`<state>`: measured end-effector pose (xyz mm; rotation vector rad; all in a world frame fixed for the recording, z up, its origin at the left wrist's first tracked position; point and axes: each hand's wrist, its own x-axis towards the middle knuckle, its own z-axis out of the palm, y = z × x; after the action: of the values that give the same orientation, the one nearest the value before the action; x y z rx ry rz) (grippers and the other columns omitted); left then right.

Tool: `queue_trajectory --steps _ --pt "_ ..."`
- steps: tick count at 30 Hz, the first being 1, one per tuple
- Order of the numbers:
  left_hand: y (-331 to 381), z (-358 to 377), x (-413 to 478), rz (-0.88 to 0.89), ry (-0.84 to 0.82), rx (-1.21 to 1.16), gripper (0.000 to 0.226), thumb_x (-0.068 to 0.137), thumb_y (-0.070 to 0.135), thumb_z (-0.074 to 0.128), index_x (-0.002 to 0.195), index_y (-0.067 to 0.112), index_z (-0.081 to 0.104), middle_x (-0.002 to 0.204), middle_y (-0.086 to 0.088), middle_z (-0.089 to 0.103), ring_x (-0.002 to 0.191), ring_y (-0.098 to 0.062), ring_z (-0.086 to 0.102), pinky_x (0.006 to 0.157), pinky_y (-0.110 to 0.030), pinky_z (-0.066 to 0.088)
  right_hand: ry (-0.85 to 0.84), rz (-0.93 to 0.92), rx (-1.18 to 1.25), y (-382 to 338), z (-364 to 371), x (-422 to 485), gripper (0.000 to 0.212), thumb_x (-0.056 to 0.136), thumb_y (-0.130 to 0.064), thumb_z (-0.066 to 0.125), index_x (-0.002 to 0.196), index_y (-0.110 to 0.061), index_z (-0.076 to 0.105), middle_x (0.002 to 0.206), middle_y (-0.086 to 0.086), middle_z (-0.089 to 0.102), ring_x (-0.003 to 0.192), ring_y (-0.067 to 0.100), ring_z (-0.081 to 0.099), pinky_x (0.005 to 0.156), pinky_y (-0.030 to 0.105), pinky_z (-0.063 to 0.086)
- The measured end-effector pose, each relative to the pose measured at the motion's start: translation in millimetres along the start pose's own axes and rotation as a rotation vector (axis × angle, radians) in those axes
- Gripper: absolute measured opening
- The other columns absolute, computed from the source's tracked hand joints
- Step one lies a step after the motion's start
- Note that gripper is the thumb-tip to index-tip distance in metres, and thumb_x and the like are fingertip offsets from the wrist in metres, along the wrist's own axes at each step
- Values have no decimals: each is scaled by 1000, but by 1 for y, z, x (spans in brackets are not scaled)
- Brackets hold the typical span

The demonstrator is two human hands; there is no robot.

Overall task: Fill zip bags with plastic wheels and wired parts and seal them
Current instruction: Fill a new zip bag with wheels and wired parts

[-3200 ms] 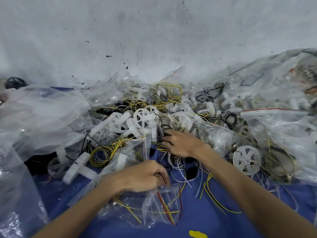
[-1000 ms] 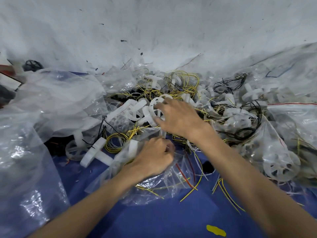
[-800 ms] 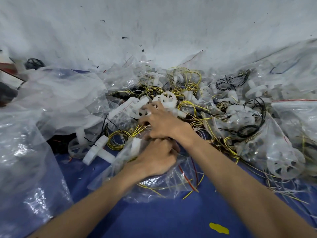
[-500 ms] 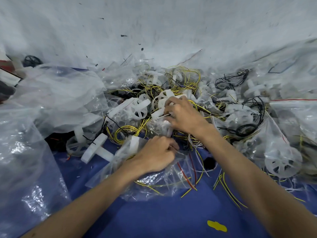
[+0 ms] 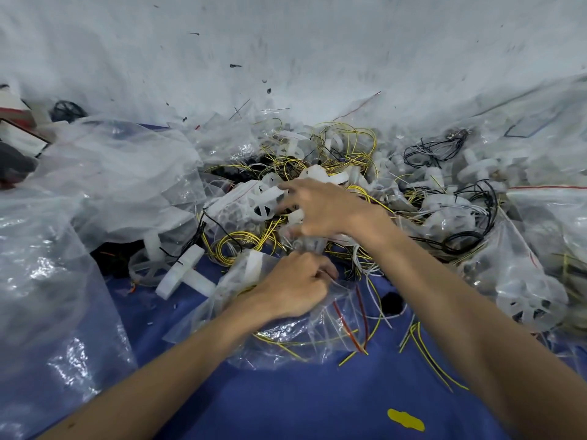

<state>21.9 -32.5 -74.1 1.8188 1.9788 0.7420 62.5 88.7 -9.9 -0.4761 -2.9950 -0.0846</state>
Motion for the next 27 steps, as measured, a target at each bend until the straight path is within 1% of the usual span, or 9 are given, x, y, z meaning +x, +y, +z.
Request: queue_trajectory --steps 3,8,10,13,15,20,23,25,27 --pt "-1 -1 1 20 6 12 32 87 10 46 106 19 69 114 5 67 108 -11 56 89 -18 37 -60 2 -225 3 17 -3 32 83 -37 63 113 -26 66 156 1 16 132 23 34 98 40 36" --pt "-2 1 0 50 36 -38 32 87 8 46 107 19 69 110 5 68 89 0 54 78 -6 37 159 44 -165 38 17 -35 29 94 -33 50 104 -12 67 147 -2 38 129 22 41 96 42 42" --pt "-1 0 0 41 35 -67 31 89 7 46 106 18 70 108 4 69 85 -5 61 70 -8 44 346 149 -31 56 8 -49 25 96 -26 46 98 -8 63 130 8 54 114 27 53 87 43 48" --pt "2 -2 0 11 46 -129 31 88 6 46 103 17 71 100 7 67 84 -10 64 73 -22 52 504 367 20 82 -11 -67 22 95 -21 48 90 -5 62 90 21 65 79 36 61 67 38 46" --pt "3 -4 0 -30 47 -227 34 86 1 45 100 19 71 92 11 65 78 -4 60 65 -12 45 471 440 -16 93 -20 -77 22 95 -21 49 91 -6 64 83 24 66 72 35 60 66 35 44" --pt "6 -16 -1 -213 113 -830 50 72 -11 35 79 19 75 93 -4 71 85 -16 58 67 -25 40 467 516 -89 95 -15 -89 15 91 -14 51 98 -5 61 89 25 65 81 39 61 68 39 48" --pt "12 -24 -1 -225 101 -1127 48 57 -6 34 69 14 75 75 -1 67 77 -13 56 67 -22 43 495 610 -210 91 -4 -92 23 86 -2 49 107 2 56 89 30 63 81 45 61 63 41 46" --pt "12 -29 -1 -220 109 -1272 44 51 -1 34 69 9 73 69 -2 63 64 -7 61 56 -14 48 397 629 -198 88 6 -91 34 83 4 47 116 5 50 93 30 61 85 44 60 65 41 45" --pt "10 -30 0 -229 96 -1361 42 52 -1 34 67 9 73 74 -4 62 63 -9 61 57 -18 52 248 623 -73 89 14 -89 39 83 3 46 122 3 47 107 27 58 99 40 56 80 43 46"
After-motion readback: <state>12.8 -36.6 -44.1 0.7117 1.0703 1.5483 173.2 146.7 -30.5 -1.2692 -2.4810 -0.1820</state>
